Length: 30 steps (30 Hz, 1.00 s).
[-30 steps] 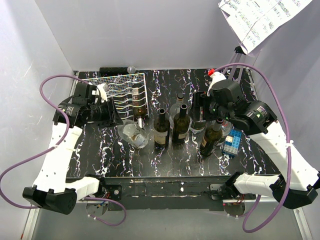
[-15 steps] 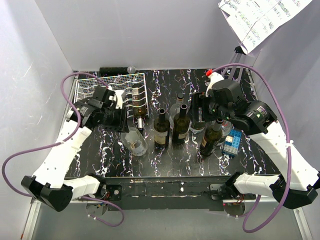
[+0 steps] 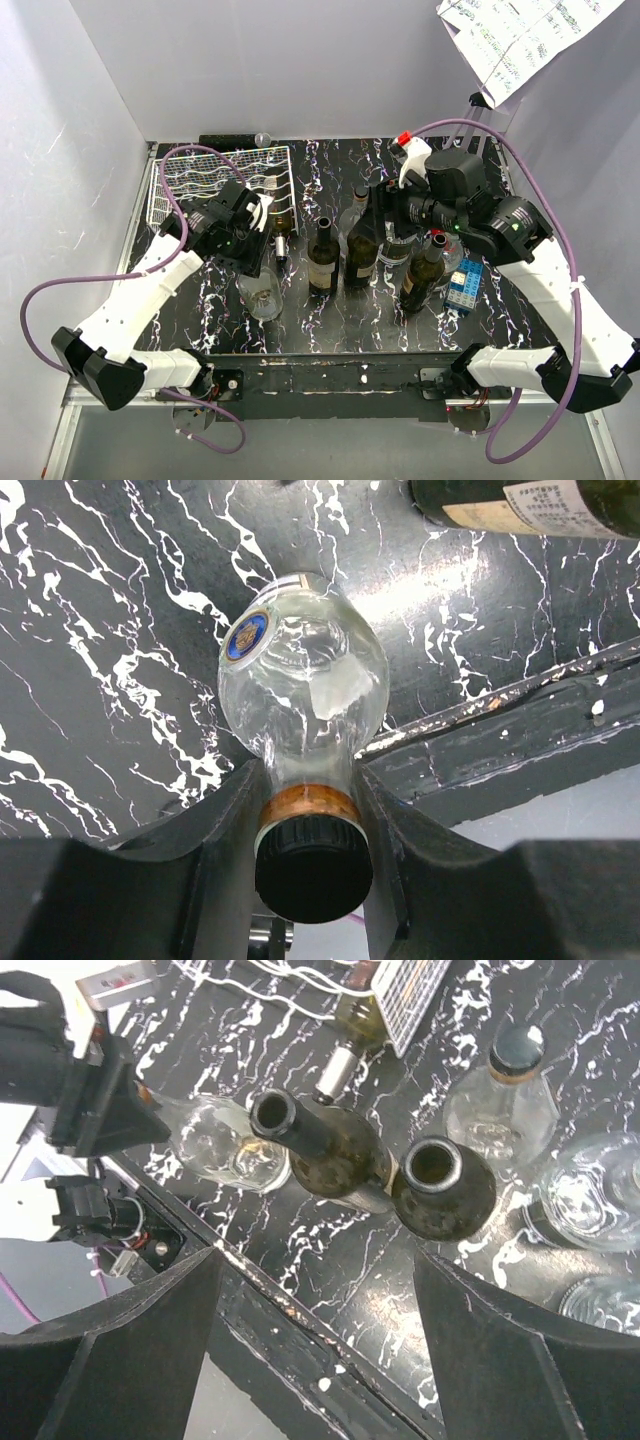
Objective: Put the wine bottle on the wine rack
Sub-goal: Place the wine bottle at the center of the board.
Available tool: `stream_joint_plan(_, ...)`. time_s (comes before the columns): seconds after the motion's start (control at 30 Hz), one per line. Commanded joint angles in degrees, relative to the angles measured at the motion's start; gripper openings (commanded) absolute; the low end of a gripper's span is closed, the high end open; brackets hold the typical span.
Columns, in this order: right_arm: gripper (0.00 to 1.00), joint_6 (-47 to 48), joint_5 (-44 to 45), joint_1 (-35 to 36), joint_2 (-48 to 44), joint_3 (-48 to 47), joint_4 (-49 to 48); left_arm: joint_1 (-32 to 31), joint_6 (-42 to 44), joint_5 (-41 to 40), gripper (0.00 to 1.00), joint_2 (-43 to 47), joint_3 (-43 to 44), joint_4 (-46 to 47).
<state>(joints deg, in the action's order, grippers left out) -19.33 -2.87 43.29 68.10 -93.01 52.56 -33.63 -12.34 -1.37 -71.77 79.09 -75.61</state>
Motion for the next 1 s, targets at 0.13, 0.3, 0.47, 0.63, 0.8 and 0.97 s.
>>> stream_joint_plan(0.13, 0.85, 1.2, -3.0, 0.7, 1.7, -3.8, -3.8, -0.9, 1.2, -0.6, 0.05, 3.7, -3.3, 4.2)
stream_joint_plan(0.3, 0.85, 0.3, -2.3, 0.7, 1.8, -3.1, -3.8, -0.9, 1.1, -0.5, 0.52, 3.5, -3.5, 3.5)
stream_joint_plan(0.47, 0.84, 0.0, -1.4, 0.7, 1.3, -2.2, -4.0, -0.9, 0.4, -1.5, 0.62, 1.8, -2.0, 2.1)
stream_joint_plan(0.63, 0.84, -0.1, -0.8, 0.6, 0.9, -1.6, -3.9, -1.0, 0.0, -1.4, 0.59, 0.3, 0.1, 1.5)
stream_joint_plan(0.8, 0.84, 0.1, -0.3, 0.7, 0.5, -1.0, -4.1, -1.0, 0.6, -0.3, 0.51, -1.1, 2.3, 1.3)
stream_joint_plan(0.97, 0.84, -0.1, 0.0, 0.7, 0.4, -0.4, -4.2, -1.3, 1.3, 0.4, 0.44, -2.4, 2.8, -0.1)
